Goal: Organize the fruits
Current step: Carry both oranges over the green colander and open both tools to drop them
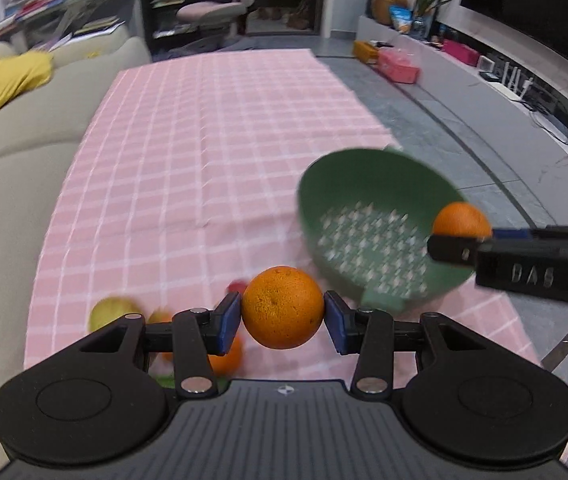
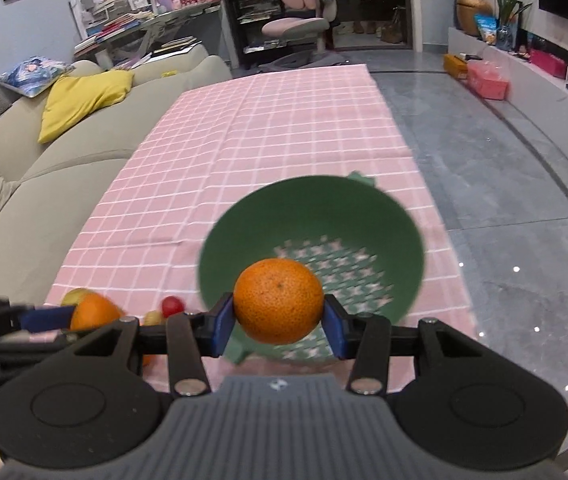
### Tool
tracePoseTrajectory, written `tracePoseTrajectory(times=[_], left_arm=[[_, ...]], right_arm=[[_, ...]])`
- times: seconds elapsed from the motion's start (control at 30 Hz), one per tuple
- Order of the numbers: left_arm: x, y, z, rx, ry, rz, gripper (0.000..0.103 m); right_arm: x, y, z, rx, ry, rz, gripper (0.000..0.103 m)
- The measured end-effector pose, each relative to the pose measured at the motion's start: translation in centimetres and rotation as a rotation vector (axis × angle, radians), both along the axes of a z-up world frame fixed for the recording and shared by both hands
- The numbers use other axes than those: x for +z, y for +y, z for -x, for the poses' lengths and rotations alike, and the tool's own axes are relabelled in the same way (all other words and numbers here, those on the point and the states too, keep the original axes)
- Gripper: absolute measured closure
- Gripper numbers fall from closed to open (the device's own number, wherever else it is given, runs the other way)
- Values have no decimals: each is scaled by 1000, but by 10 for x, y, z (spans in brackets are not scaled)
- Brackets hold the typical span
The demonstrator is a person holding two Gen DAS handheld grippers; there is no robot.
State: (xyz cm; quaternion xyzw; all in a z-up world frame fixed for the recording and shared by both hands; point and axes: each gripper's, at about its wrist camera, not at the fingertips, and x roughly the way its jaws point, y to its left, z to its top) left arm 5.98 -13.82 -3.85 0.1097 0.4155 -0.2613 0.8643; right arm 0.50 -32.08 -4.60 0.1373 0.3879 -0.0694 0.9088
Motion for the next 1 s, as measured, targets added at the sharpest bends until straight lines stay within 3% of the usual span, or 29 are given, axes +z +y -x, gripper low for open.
tracePoseTrajectory(times=[0.53,1.0], left_arm=[[-26,-92,-42,-185,-13,-148,52],[-48,-98,-49,-182,41,-187,52]], right_arm=[[-19,-60,-37,-76,65,-49,59],[-40,-62,-47,-63,146,-65,58]])
